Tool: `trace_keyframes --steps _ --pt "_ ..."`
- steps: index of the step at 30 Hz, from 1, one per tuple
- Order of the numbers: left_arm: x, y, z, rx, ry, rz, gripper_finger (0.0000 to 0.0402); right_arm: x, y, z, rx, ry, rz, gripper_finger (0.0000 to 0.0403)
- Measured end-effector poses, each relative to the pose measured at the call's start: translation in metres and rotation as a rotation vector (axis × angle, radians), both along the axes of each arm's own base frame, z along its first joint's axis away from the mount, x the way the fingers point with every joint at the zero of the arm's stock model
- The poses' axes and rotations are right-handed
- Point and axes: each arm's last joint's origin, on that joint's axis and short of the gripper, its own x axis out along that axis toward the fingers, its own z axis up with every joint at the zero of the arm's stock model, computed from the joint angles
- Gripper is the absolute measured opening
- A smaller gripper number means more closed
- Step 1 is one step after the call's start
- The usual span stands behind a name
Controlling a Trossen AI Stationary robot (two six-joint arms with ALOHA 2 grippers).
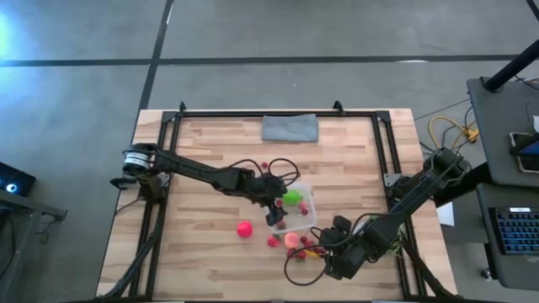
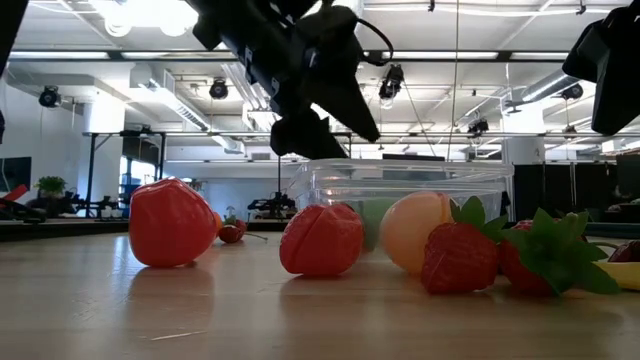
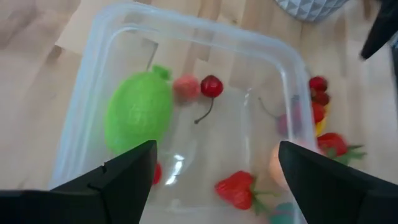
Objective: Pick and placing Produce into tupperware
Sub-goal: Put the red cherry into the transparent container
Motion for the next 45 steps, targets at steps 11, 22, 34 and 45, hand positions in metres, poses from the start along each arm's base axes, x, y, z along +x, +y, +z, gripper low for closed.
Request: trace_keyframes --steps 11,22,34,45 --pt "-0.004 0.002 -0.007 0.075 0.062 0.010 0.0196 0.001 -0.001 0.000 -0.020 -0.018 -0.011 0.0226" --pt "-0.007 0.016 -0.015 0.091 0.150 0.057 0.0072 0.001 -0.002 0.000 -0.038 -0.034 -0.023 0.0226" --pt "-0.013 0.034 -0.020 0.133 0.232 0.122 0.0049 0.001 -0.002 0.000 -0.036 -0.034 -0.026 0.0226" --pt "-0.025 0.043 -0.018 0.224 0.323 0.189 0.0049 0.001 -0.002 0.000 -0.030 -0.034 -0.031 0.0226"
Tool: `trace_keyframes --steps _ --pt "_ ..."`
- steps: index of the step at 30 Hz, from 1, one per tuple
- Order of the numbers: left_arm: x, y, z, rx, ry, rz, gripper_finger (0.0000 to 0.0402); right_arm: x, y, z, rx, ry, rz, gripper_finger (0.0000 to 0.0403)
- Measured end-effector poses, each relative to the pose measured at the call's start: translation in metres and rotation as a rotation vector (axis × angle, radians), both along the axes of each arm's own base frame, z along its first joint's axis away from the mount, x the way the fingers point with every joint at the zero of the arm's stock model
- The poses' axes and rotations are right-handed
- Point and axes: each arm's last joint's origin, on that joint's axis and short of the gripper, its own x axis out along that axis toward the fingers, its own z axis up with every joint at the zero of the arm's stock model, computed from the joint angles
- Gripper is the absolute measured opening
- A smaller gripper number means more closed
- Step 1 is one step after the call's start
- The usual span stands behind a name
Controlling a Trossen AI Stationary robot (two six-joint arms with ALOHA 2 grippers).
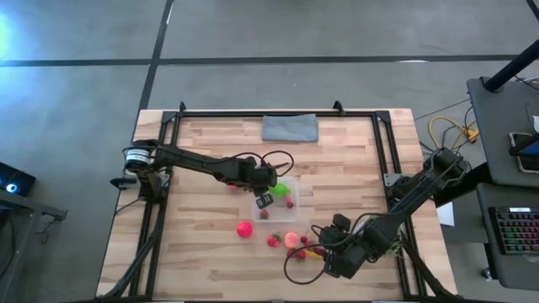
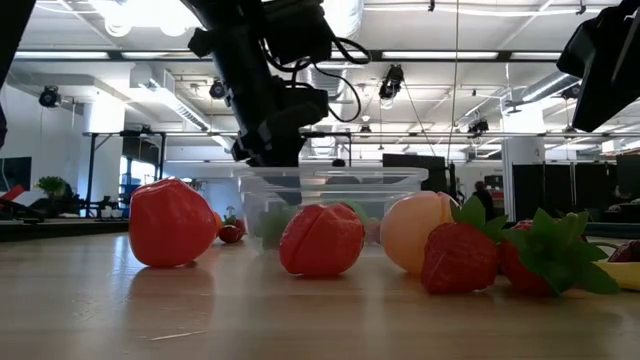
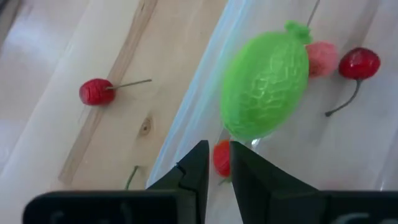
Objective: Pick and placing Produce into tupperware
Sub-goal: Put the red cherry into the transparent container
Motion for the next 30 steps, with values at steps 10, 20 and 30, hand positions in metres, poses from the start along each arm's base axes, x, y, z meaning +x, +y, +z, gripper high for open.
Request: trace_keyframes --steps 10,20,30 --pt "0.007 -0.015 0.050 -0.150 -0.275 -0.227 0.0049 0.004 -0.004 0.000 0.000 -0.007 -0.021 0.0226" --pt "-0.042 -0.023 0.096 -0.151 -0.408 -0.347 0.0049 0.016 -0.026 0.014 0.062 0.018 -0.201 0.0226" --pt "-0.103 -0.024 0.081 -0.259 -0.443 -0.233 0.0049 0.026 -0.035 0.045 0.104 0.064 -0.051 0.0226"
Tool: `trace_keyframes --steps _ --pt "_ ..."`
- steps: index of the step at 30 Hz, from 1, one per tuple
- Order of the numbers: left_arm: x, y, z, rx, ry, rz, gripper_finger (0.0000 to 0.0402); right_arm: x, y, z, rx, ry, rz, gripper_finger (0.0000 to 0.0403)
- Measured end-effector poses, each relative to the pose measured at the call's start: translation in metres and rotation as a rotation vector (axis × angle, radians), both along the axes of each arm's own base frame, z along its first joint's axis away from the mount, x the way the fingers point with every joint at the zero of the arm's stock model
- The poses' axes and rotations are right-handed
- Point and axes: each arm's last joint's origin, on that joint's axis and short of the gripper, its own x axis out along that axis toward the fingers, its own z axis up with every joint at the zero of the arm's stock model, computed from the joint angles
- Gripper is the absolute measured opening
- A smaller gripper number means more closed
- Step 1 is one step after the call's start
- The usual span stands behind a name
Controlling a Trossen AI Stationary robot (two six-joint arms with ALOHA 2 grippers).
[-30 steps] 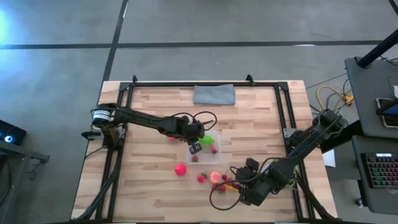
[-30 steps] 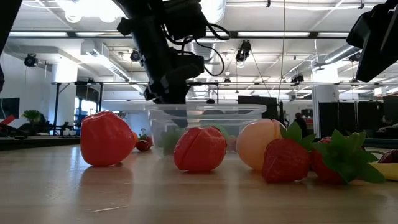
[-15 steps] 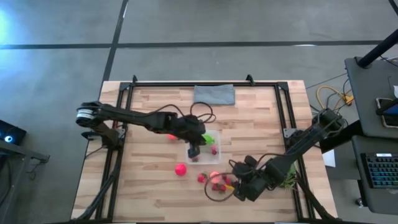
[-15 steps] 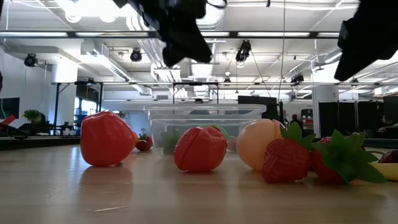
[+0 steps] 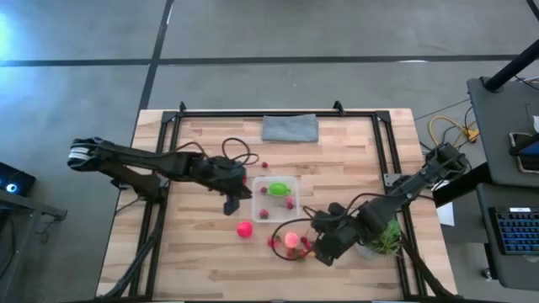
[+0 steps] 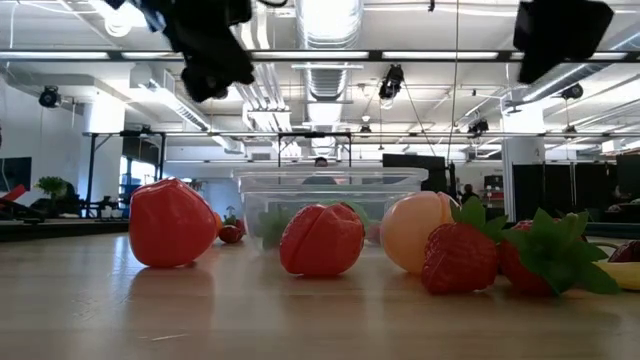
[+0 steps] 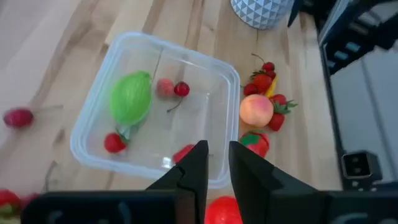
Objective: Pick and placing Produce into tupperware
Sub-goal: Put the red cherry into the transparent container
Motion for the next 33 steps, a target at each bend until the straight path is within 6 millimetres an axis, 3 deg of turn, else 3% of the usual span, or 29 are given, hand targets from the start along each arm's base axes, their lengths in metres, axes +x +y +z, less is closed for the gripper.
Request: trace_keyframes --steps 5,14,20,33 --pt "-0.020 -0.001 -0.017 -0.064 -0.033 0.037 0.0049 -0.014 -0.003 -0.018 -0.073 0.173 0.090 0.0226" --pt "-0.039 -0.007 -0.035 -0.072 -0.083 0.001 0.0049 -0.022 0.007 -0.031 -0.288 0.165 0.438 0.0226" --pt "-0.043 -0.009 -0.041 -0.063 -0.065 -0.017 0.0049 -0.012 0.016 -0.050 -0.280 0.193 0.543 0.0226" --pt "-0.043 -0.009 -0.045 -0.018 -0.057 -0.047 0.0049 -0.002 0.025 -0.075 -0.232 0.211 0.515 0.0226"
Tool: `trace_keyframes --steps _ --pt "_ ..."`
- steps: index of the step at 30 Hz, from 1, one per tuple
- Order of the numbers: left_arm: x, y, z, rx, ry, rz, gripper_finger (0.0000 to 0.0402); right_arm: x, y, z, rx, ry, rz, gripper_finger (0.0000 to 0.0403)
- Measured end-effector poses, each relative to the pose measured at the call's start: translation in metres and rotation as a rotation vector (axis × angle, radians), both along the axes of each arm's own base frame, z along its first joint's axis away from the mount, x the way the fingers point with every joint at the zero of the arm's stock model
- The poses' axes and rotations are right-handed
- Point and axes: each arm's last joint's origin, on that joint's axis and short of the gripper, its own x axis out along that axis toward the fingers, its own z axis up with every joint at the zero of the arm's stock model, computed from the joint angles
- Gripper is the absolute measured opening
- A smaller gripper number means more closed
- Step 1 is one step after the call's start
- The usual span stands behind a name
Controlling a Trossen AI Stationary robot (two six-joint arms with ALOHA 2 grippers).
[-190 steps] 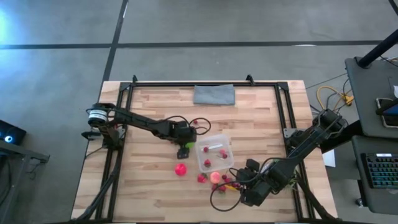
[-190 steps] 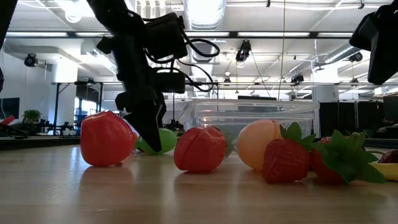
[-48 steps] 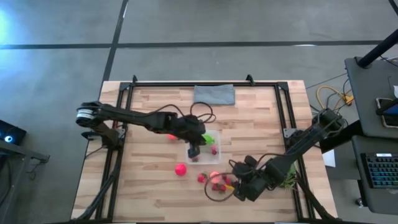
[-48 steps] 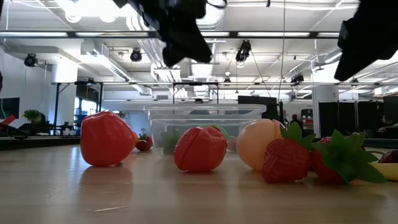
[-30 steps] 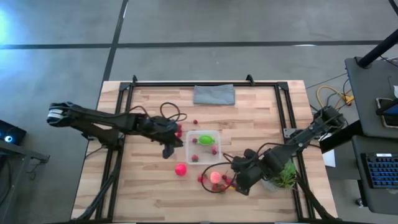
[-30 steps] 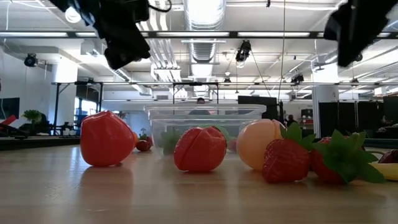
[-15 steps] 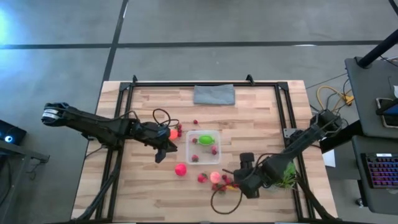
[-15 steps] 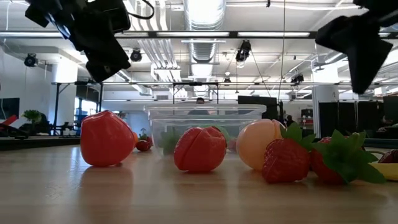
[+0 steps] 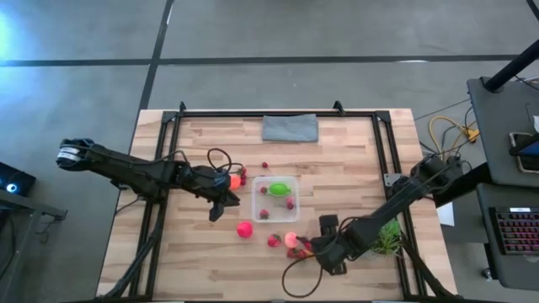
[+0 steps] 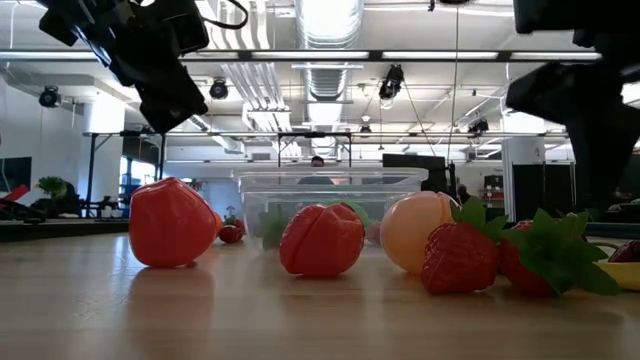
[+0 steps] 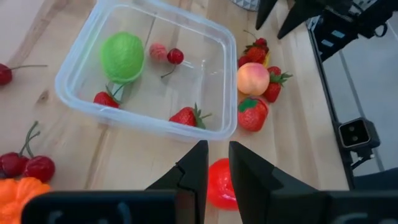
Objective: Pick and placing Produce into tupperware
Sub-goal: Put the red cherry into the transparent container
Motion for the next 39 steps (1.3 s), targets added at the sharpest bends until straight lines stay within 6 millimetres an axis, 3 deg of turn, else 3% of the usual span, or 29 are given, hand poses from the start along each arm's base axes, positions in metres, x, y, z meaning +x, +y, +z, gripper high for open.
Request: trace_keyframes --steps 8,31,39 --pt "0.000 0.000 -0.001 0.000 0.005 0.000 0.0049 0.002 0.005 -0.022 0.033 0.102 -0.012 0.0226" --pt "0.000 0.000 -0.001 -0.001 0.003 0.001 0.0049 0.004 0.006 -0.033 0.017 0.112 -0.064 0.0224" --pt "0.000 0.000 -0.001 -0.001 0.003 0.001 0.0049 0.004 0.006 -0.032 0.028 0.116 -0.115 0.0164"
